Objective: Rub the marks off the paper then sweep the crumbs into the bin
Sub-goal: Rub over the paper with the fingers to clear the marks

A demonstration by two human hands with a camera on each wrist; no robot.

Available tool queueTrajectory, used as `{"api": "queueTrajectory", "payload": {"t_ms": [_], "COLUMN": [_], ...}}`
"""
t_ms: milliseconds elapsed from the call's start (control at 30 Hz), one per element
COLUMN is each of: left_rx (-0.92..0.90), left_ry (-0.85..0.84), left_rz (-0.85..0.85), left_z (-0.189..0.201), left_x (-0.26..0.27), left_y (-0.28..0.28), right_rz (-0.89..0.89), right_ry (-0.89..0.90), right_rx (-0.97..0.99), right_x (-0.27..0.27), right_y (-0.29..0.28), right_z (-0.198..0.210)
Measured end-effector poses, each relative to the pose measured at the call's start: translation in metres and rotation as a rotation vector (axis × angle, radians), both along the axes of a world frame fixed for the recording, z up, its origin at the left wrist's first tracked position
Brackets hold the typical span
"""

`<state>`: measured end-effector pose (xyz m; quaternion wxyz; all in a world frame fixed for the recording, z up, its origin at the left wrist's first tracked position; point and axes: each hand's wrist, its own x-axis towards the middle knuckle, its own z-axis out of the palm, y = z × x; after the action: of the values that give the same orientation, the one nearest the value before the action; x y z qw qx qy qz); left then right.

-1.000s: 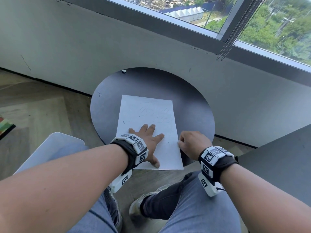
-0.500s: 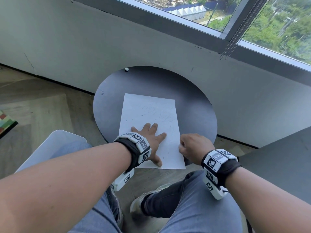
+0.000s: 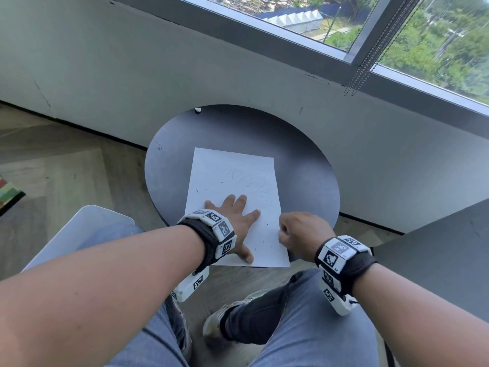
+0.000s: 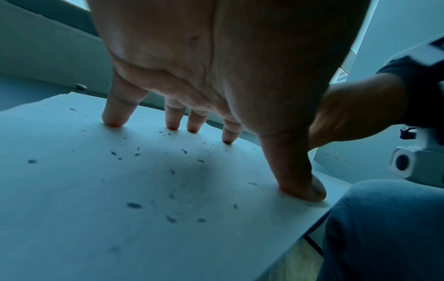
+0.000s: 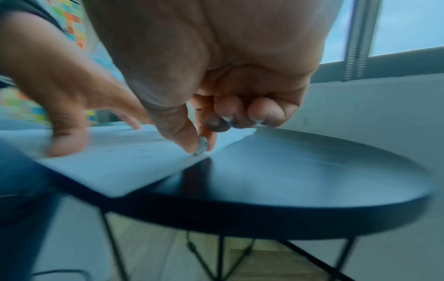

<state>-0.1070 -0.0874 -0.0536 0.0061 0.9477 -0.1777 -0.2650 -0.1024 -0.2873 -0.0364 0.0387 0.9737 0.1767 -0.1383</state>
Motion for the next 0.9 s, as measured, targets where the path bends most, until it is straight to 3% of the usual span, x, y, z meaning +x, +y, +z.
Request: {"api": "queueTrajectory", "payload": {"t_ms": [167,333,400,633,900], "left_rx": [-0.006,0.002,0.004,-0.012,-0.027], "left_ry": [0.016,0.01,0.009,0.024,-0.005], "left_rz": [0.004,-0.001,-0.003,-0.002,-0.01], "left_z": [-0.001,-0.002,-0.002,-0.003,-0.001], "left_x": [0.001,0.001,0.001,0.001,-0.001], "left_y": [0.0,0.0,0.001,0.001,0.004], "right_rz": [0.188,-0.01,-0.006,0.248,-0.079], "right_ry": [0.057,-0.011,-0.022,0.069,-0.024], "right_rx": [0.039,0.003,-0.003,0.053,0.021], "right_x": [-0.021,0.016,0.017,-0.021,0.037], "right_y": [0.022,0.007,0.008,0.025,0.019], "right_z": [-0.004,0.002,0.001,-0.002,-0.002]}}
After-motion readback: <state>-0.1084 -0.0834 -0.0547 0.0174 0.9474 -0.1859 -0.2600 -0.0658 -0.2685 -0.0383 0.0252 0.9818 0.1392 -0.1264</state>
